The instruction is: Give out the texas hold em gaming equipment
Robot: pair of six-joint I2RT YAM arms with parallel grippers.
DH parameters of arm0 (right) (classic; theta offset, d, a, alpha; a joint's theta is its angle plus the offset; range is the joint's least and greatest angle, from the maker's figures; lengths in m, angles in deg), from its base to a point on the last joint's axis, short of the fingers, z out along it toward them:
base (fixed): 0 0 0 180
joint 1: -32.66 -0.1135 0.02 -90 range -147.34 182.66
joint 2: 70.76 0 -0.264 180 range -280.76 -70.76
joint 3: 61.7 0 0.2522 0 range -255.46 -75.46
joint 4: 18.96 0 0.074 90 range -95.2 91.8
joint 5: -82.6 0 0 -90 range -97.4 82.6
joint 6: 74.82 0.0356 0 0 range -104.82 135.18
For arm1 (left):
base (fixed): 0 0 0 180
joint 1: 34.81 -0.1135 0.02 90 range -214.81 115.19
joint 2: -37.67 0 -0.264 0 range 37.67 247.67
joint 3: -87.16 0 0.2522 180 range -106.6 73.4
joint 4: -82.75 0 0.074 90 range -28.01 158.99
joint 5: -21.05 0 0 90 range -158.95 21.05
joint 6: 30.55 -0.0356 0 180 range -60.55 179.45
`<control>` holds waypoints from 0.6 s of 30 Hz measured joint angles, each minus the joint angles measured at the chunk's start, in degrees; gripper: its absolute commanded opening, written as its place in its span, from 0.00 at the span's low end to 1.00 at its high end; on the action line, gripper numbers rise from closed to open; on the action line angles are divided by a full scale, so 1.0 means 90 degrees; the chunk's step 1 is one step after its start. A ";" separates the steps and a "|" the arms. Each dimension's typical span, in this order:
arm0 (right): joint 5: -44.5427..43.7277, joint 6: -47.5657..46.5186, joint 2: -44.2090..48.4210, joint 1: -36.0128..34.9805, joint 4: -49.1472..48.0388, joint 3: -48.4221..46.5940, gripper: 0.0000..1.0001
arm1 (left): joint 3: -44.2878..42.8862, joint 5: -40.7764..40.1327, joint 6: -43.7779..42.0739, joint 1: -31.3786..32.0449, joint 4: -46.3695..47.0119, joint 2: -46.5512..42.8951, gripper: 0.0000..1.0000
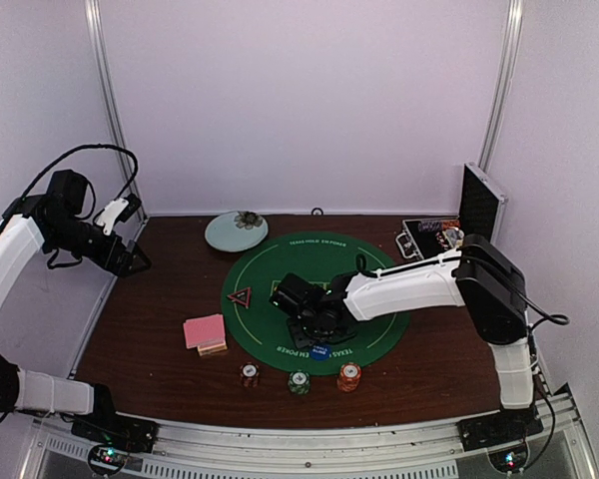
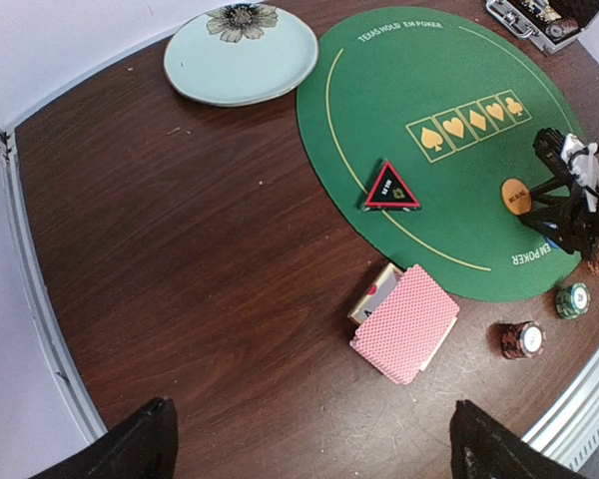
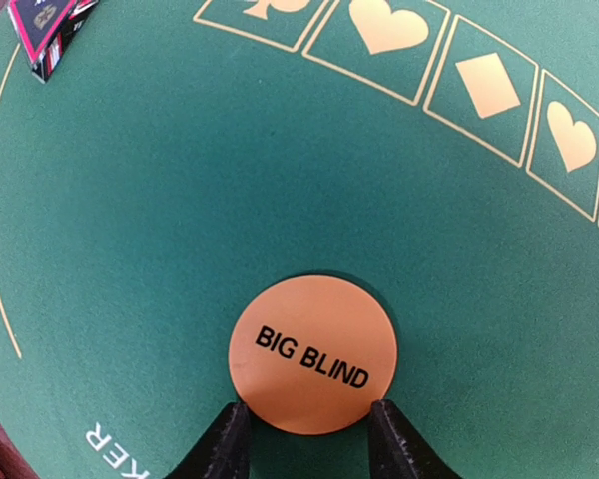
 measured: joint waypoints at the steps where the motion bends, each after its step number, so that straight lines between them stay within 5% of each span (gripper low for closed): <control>1: 0.0002 0.0002 -0.0029 0.0012 0.0039 -0.0058 0.42 | 0.0000 0.0002 0.0000 0.0000 0.0000 0.0000 0.98; 18: -0.0136 -0.0039 -0.0629 0.0712 0.0068 -0.0942 0.41 | 0.0000 -0.0005 -0.0044 0.0000 -0.0002 0.0000 0.98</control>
